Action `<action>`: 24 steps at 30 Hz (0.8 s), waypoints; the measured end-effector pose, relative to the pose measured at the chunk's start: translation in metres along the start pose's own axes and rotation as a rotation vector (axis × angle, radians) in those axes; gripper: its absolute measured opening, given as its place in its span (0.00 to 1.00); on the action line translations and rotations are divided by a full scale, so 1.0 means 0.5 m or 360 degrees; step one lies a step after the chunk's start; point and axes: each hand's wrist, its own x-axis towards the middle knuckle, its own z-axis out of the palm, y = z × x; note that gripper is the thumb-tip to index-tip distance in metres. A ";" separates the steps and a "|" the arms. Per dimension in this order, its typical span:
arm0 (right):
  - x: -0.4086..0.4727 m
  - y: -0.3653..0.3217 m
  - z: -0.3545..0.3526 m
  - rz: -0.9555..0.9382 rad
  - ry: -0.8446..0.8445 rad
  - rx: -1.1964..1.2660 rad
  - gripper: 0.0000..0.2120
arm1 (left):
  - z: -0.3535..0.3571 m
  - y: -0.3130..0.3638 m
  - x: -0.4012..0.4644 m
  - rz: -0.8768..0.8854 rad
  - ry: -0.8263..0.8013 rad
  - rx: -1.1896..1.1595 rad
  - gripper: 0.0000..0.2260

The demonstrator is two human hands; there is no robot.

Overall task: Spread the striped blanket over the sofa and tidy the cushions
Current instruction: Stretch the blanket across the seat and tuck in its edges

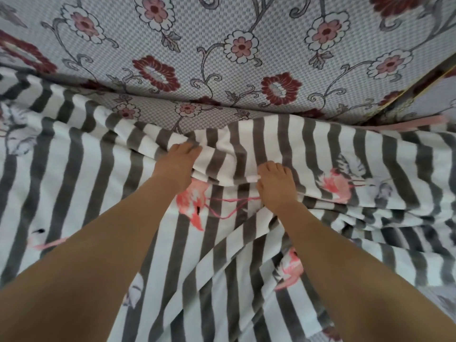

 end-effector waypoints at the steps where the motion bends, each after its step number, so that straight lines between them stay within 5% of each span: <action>1: 0.005 0.002 -0.015 0.0016 0.0086 0.0189 0.10 | -0.002 0.003 0.009 -0.0021 -0.0007 0.0049 0.35; 4: -0.006 0.017 -0.074 -0.0013 0.0153 0.0721 0.04 | -0.020 0.030 0.030 -0.0050 -0.0035 0.0195 0.37; 8: -0.057 0.027 -0.157 -0.0111 -0.0003 0.0899 0.05 | -0.077 0.036 0.024 0.0125 -0.0012 0.0295 0.10; 11: -0.102 -0.004 -0.176 -0.0171 -0.0692 0.0986 0.08 | -0.117 -0.001 -0.038 0.0214 -0.0190 0.0129 0.06; 15: -0.153 -0.068 -0.140 -0.0339 -0.1693 0.0893 0.06 | -0.086 -0.044 -0.125 0.0316 -0.0885 0.0330 0.11; 19: -0.139 -0.092 -0.091 -0.0344 -0.1693 0.0851 0.11 | -0.022 -0.095 -0.166 0.0216 -0.0896 0.0264 0.17; 24: -0.134 -0.083 -0.037 -0.0304 -0.1367 0.0550 0.23 | -0.029 -0.128 -0.159 0.0182 -0.0570 0.0094 0.08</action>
